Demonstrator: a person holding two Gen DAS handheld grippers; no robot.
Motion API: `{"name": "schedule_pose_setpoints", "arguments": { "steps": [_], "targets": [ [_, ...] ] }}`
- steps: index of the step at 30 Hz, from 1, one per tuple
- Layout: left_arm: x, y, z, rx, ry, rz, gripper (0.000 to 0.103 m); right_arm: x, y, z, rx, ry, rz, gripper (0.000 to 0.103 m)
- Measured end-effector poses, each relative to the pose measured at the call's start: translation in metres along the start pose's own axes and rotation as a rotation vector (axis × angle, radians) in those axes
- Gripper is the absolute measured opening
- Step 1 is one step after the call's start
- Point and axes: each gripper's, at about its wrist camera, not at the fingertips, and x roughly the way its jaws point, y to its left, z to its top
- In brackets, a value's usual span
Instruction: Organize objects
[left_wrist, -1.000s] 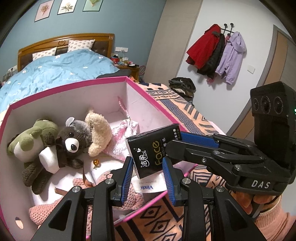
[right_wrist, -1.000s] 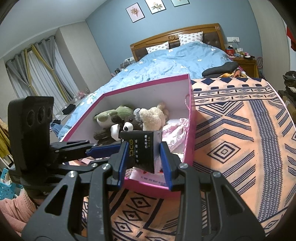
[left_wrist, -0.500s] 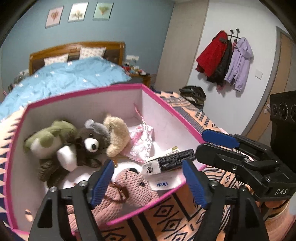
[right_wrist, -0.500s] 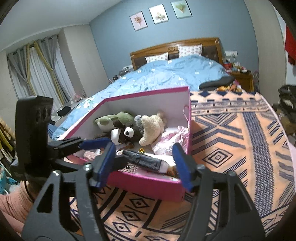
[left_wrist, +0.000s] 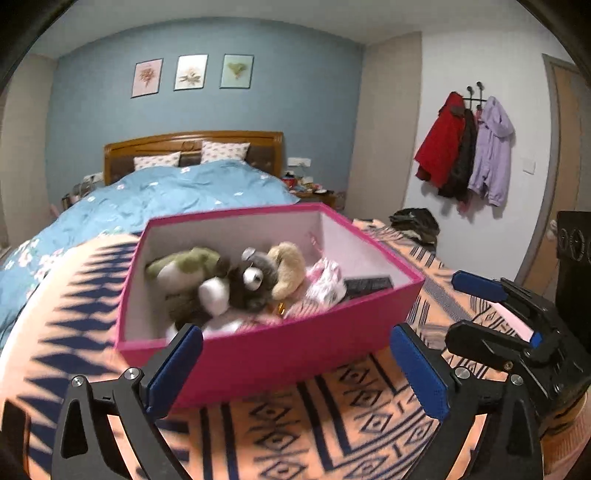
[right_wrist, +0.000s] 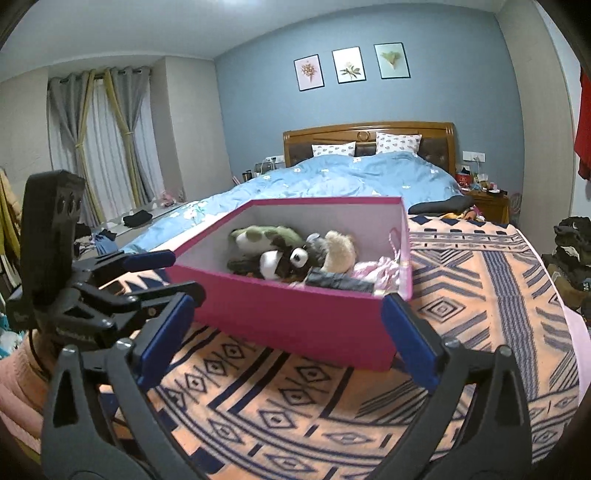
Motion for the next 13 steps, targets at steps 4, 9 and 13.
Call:
{"name": "schedule_pose_setpoints", "arguments": {
  "steps": [4, 9, 13],
  "targets": [
    [-0.004, -0.001, -0.017, 0.01, 0.045, 0.041, 0.103, 0.004, 0.012, -0.017, -0.007, 0.042, -0.001, 0.102],
    [-0.013, 0.003, -0.033, -0.015, 0.045, 0.086, 0.103, 0.006, 0.019, -0.031, 0.003, 0.067, -0.019, 0.102],
    [-0.017, -0.003, -0.039, 0.011, 0.039, 0.146, 0.103, 0.006, 0.021, -0.037, 0.011, 0.075, -0.031, 0.102]
  ]
}}
